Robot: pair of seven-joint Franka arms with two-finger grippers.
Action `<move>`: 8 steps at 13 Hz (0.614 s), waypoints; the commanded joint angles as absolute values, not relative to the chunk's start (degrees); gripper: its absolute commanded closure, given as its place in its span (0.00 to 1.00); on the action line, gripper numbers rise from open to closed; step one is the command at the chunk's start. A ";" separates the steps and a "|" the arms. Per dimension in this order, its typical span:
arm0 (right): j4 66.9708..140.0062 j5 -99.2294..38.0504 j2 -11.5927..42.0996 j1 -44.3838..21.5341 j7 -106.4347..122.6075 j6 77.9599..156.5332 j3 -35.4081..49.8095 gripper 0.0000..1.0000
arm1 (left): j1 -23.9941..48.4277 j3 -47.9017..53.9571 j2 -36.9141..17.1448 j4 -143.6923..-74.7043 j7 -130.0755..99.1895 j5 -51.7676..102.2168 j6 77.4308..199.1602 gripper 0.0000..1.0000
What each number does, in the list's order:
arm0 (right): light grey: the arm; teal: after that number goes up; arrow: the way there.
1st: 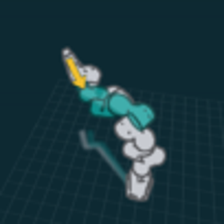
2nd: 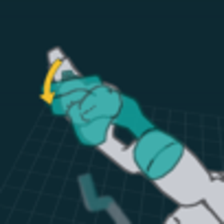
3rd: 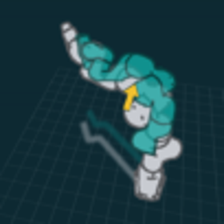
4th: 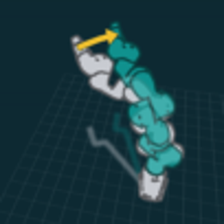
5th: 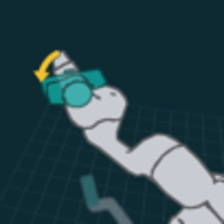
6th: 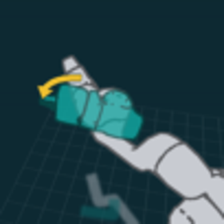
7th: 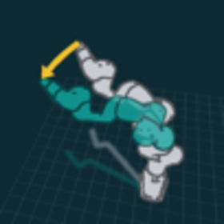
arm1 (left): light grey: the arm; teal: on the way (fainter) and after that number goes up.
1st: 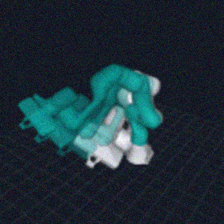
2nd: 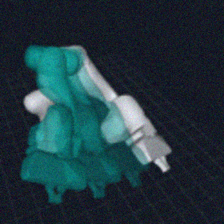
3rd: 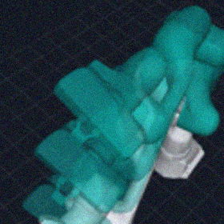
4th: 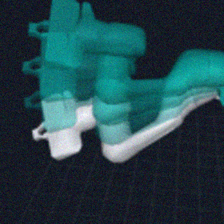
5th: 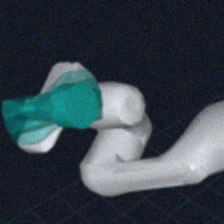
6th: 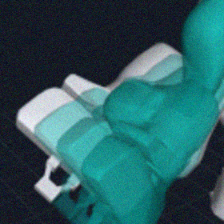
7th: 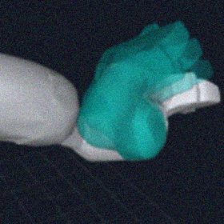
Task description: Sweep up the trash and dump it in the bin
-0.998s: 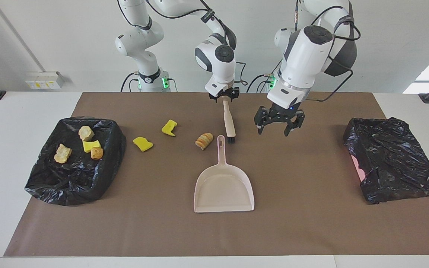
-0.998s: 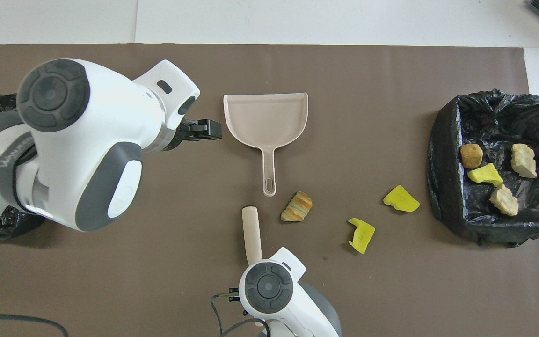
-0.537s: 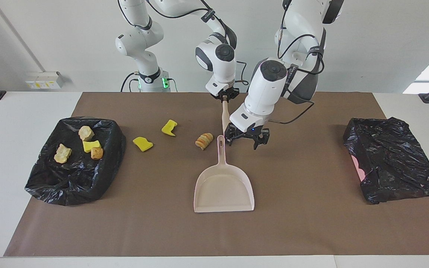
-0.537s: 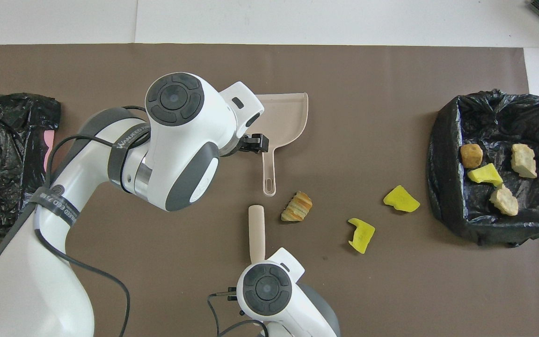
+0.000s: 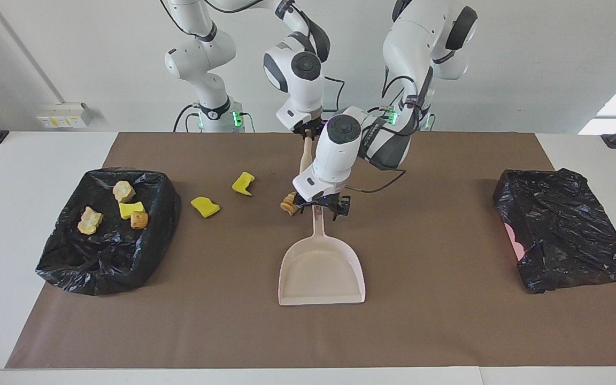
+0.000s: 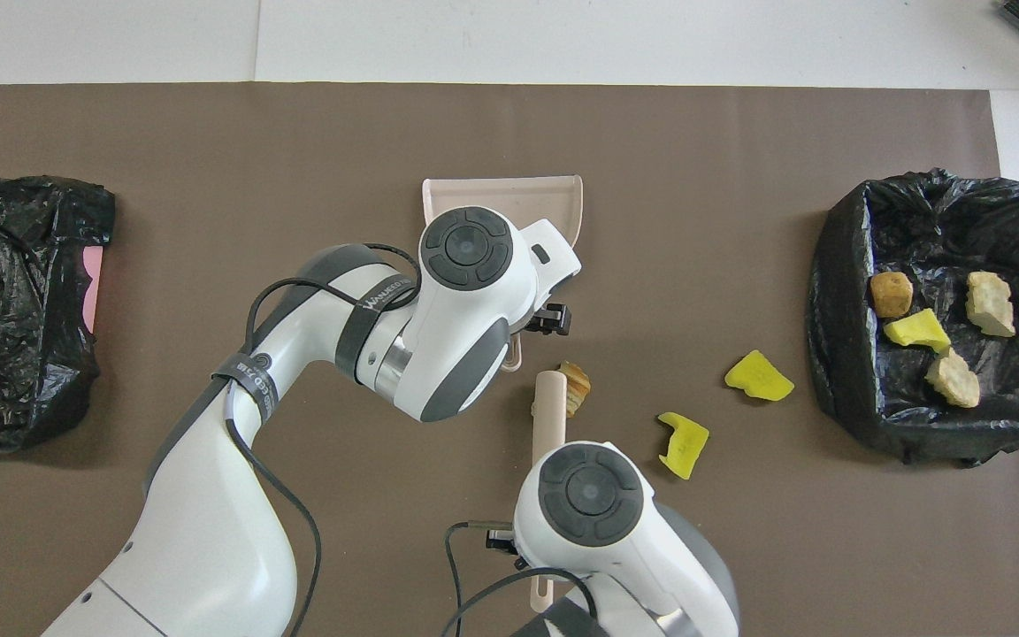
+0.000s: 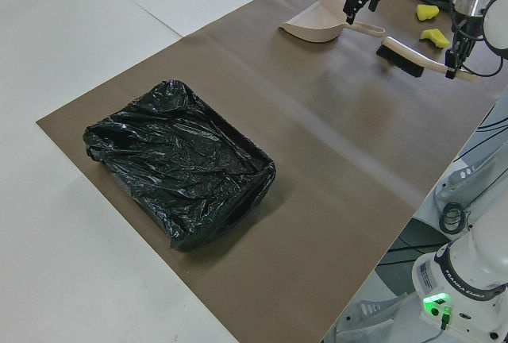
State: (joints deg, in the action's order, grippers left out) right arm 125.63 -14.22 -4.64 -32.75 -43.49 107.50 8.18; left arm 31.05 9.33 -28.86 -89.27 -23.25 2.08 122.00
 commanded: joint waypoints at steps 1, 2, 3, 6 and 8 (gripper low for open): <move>126.30 -11.44 -7.91 -28.31 -42.89 101.54 8.44 1.00 | 31.03 8.35 -29.36 -87.80 -23.64 0.97 122.87 0.00; 126.39 -9.42 -8.26 -27.08 -43.15 99.34 8.35 1.00 | 31.03 8.26 -29.36 -87.72 -23.64 0.88 122.96 0.00; 126.39 -6.88 -8.78 -25.16 -42.55 97.14 8.44 1.00 | 30.94 8.26 -29.36 -87.71 -23.64 0.88 122.96 0.09; 126.56 -4.67 -9.05 -19.61 -40.44 94.84 8.44 1.00 | 31.11 8.26 -29.36 -87.98 -23.64 0.88 122.70 0.26; 127.00 -2.74 -9.05 -16.71 -39.90 94.04 8.44 1.00 | 31.55 8.26 -29.27 -89.12 -23.73 0.88 123.05 0.26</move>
